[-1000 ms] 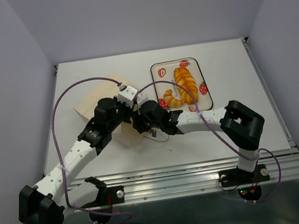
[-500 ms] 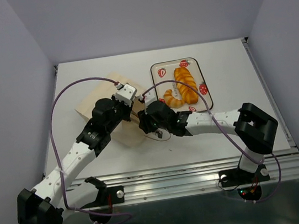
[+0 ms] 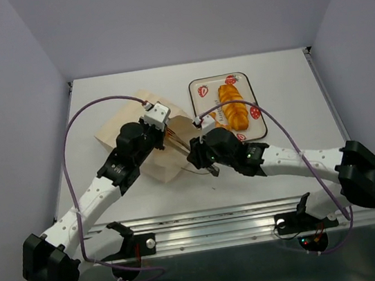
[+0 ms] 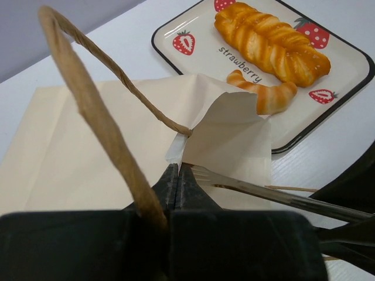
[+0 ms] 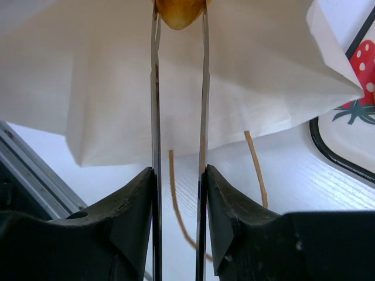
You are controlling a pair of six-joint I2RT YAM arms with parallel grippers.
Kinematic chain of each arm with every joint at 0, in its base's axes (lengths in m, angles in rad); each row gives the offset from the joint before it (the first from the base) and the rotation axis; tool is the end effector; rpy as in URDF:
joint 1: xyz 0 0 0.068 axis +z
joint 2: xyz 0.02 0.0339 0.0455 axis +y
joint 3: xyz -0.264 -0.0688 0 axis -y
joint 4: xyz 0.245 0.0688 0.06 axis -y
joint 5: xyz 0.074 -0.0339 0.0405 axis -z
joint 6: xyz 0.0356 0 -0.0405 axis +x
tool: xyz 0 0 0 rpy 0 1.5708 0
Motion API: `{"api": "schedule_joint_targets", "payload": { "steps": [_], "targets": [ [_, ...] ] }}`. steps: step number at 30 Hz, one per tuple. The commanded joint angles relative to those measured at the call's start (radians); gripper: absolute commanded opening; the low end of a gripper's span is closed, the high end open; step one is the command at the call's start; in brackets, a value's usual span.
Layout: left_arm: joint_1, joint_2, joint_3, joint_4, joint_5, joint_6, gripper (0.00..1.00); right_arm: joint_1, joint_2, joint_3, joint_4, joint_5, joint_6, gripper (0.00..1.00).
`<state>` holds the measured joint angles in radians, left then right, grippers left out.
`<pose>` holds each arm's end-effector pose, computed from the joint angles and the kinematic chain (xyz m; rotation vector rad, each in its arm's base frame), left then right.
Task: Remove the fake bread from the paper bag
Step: Take out the fake bread from the paper bag, then place the fake bread in the container.
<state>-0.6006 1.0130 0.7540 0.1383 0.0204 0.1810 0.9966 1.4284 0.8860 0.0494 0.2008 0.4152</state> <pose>0.1986 -0.1369 0.3195 0.6627 1.5681 -0.3311 0.1794 0.2642 0.2482 -0.4846 2.0645 0.6588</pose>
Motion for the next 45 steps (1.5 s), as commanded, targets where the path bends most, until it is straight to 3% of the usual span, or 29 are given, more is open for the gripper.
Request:
{"api": "schedule_joint_targets", "payload": {
  "steps": [1,6,8,22,37,45],
  "targets": [
    [-0.005,0.019,0.044,0.047,-0.068,-0.020,0.00,0.010,-0.120,-0.008,0.000,-0.015,0.016,0.01],
    [-0.004,0.059,0.064,0.064,-0.181,-0.043,0.00,-0.004,-0.244,-0.053,-0.045,-0.098,0.042,0.01],
    [-0.002,0.078,0.071,0.067,-0.209,-0.048,0.00,-0.015,-0.293,-0.051,-0.138,-0.124,0.060,0.01],
    [0.009,0.098,0.074,0.101,-0.301,-0.048,0.00,-0.079,-0.480,-0.038,-0.426,-0.279,0.097,0.01],
    [0.022,0.119,0.080,0.103,-0.341,-0.057,0.00,-0.160,-0.638,0.028,-0.582,-0.199,0.160,0.01],
    [0.027,0.110,0.062,0.119,-0.343,-0.074,0.00,-0.170,-0.640,0.108,-0.695,-0.003,0.166,0.01]
  ]
}}
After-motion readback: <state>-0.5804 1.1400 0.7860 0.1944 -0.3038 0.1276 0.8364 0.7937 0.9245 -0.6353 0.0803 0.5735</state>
